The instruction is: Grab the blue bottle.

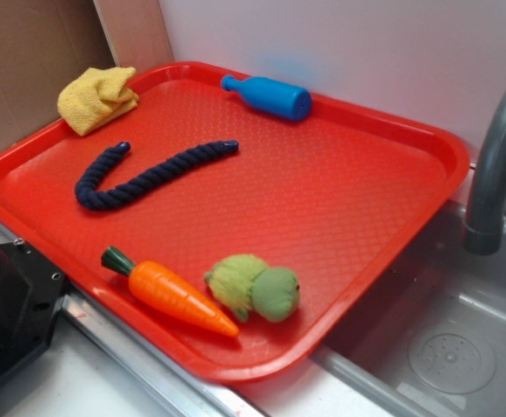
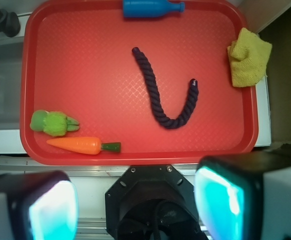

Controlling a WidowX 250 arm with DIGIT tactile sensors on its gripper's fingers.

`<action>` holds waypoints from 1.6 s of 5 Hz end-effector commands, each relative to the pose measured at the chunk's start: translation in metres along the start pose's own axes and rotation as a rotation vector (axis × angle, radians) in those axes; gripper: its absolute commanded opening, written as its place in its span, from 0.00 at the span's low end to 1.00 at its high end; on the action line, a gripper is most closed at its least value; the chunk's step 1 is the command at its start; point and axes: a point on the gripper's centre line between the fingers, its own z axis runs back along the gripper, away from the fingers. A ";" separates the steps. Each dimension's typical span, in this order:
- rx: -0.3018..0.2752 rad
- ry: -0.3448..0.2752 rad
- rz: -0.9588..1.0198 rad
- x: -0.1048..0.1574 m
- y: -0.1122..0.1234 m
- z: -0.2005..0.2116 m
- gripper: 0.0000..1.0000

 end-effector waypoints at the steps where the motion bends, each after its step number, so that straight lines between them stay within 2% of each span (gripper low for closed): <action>1: 0.000 0.000 0.000 0.000 0.000 0.000 1.00; 2: 0.064 -0.029 0.245 0.045 0.028 -0.046 1.00; 3: 0.076 -0.232 0.490 0.089 0.035 -0.066 1.00; 4: 0.008 -0.289 0.662 0.086 0.064 -0.057 1.00; 7: 0.008 -0.289 0.662 0.086 0.064 -0.057 1.00; 8: 0.023 -0.408 0.635 0.116 0.069 -0.079 1.00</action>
